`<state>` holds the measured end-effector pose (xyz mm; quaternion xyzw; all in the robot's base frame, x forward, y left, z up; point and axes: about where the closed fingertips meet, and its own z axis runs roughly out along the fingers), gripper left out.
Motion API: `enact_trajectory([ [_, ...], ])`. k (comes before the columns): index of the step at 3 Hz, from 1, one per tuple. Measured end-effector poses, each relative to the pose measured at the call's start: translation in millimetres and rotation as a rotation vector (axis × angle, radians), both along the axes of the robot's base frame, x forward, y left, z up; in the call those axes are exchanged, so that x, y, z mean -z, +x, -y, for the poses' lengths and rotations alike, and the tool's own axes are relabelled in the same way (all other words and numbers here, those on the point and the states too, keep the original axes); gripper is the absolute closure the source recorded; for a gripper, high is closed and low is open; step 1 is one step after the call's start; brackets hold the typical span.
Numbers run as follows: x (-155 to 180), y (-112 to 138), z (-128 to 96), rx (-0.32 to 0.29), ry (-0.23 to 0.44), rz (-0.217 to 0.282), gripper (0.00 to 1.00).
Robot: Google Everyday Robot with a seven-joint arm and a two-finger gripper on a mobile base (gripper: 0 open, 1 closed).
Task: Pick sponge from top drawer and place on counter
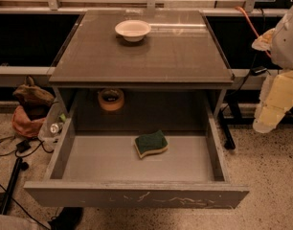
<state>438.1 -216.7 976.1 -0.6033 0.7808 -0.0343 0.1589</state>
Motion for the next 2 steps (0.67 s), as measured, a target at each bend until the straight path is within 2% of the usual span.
enact_trajectory([
  [1,0.0,0.0,0.0,0.0,0.0,0.0,0.0],
  [2,18.4,11.9,-3.1,-0.007,0.031,0.031,0.0],
])
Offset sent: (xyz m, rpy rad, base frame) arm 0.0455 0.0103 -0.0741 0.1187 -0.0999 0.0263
